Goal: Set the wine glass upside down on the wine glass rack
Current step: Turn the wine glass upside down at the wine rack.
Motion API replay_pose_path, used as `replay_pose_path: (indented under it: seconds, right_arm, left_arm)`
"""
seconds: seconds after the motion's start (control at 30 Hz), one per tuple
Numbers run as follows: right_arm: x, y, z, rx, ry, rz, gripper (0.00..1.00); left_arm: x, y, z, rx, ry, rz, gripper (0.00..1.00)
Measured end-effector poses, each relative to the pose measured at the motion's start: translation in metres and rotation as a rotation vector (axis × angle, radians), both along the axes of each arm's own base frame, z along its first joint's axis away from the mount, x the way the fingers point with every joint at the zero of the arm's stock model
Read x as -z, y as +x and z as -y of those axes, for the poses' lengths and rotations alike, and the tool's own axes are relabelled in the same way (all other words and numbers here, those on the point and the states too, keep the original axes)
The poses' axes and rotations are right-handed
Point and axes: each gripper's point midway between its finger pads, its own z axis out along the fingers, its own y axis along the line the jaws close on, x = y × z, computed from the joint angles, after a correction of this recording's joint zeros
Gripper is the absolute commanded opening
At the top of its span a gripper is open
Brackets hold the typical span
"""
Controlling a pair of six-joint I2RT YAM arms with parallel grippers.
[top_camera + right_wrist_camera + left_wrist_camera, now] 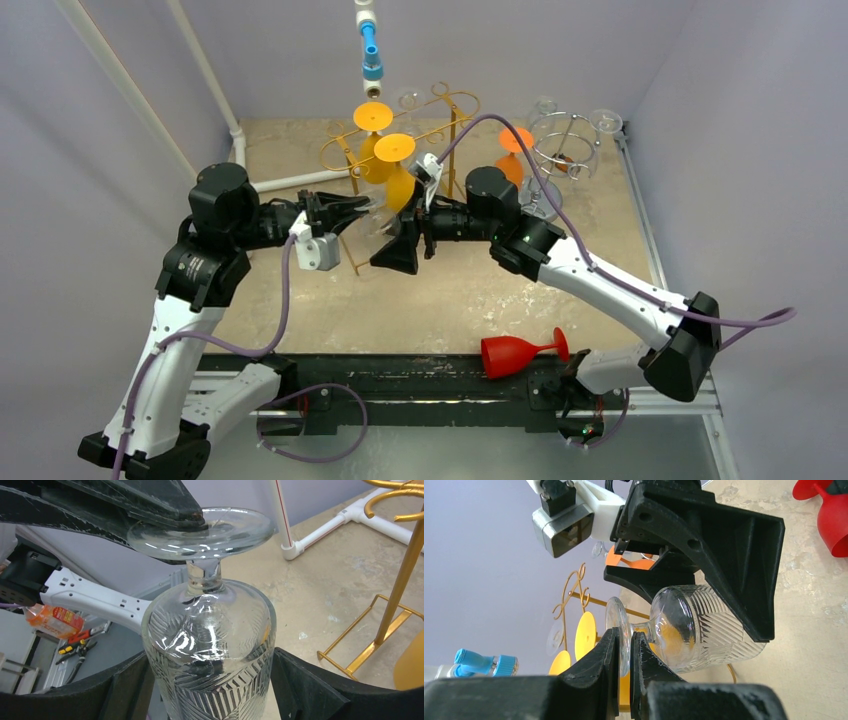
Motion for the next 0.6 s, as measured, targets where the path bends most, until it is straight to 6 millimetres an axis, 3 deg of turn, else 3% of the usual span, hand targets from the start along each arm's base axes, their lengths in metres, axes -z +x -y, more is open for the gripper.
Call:
replay_pose_path:
  seconds: [0.2, 0.23, 0.27, 0.3, 0.33, 0.47, 0.5, 0.53, 0.6]
  right_arm:
    - [0.004, 0.000, -0.002, -0.013, -0.014, -0.003, 0.47]
    - [0.003, 0.000, -0.002, -0.012, -0.013, 0.002, 0.43]
    - [0.003, 0.001, -0.002, -0.006, -0.013, 0.005, 0.41]
    - [0.003, 0.002, -0.001, 0.000, -0.013, 0.008, 0.39]
    - [0.002, 0.004, 0.000, 0.012, -0.013, 0.013, 0.39]
    - [0.014, 0.014, 0.016, 0.106, -0.035, 0.029, 0.45]
    - [0.031, 0.031, 0.057, 0.228, -0.045, 0.045, 0.43]
    - [0.032, 0.033, 0.059, 0.235, -0.046, 0.046, 0.41]
    - [0.035, 0.053, 0.085, 0.327, -0.041, 0.076, 0.39]
  left_arm:
    - [-0.001, 0.000, 0.000, 0.001, -0.002, 0.000, 0.00]
    - [-0.001, 0.000, 0.000, 0.002, -0.003, 0.002, 0.19]
    - [-0.001, 0.000, 0.000, 0.002, -0.003, 0.002, 0.46]
    - [-0.001, 0.000, 0.001, 0.003, -0.005, -0.001, 0.67]
    - [-0.003, 0.000, 0.001, 0.003, -0.008, 0.005, 0.80]
    - [-0.009, -0.002, 0.002, 0.006, -0.036, -0.010, 0.98]
    - [-0.012, -0.003, 0.002, 0.001, -0.052, -0.029, 1.00]
    - [-0.012, -0.003, 0.002, 0.001, -0.053, -0.031, 1.00]
    - [-0.012, -0.003, 0.002, -0.007, -0.059, -0.044, 1.00]
